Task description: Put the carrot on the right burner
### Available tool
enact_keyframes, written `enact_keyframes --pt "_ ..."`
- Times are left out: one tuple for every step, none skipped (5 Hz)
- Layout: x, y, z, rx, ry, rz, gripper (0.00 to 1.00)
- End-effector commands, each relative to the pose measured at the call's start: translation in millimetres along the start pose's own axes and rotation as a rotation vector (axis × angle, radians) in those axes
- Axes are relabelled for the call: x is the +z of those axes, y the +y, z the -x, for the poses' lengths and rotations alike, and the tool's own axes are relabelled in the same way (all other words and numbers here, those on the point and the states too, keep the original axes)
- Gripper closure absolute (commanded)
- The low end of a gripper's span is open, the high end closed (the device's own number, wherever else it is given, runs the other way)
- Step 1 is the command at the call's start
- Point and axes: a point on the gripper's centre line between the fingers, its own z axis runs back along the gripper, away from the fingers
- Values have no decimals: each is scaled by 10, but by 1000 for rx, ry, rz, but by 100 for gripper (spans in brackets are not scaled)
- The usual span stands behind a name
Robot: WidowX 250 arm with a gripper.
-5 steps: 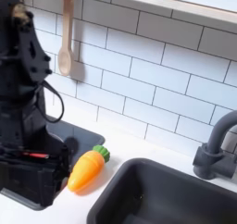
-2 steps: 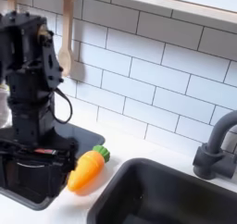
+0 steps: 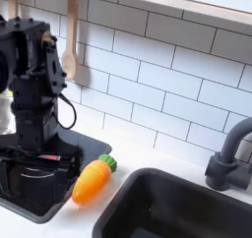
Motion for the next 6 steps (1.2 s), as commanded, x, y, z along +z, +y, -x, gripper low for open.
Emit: enact_keyframes --pt "-29 -83 -126 -12 -50 20 0" --pt "-36 -137 -156 -36 -86 14 0" --pt "-71 -179 -207 -34 -81 23 0" --pt "-109 -267 -288 -38 -82 30 0" --pt "-204 -326 -393 -32 -54 25 0" --pt "-222 -364 -549 -22 -52 24 0"
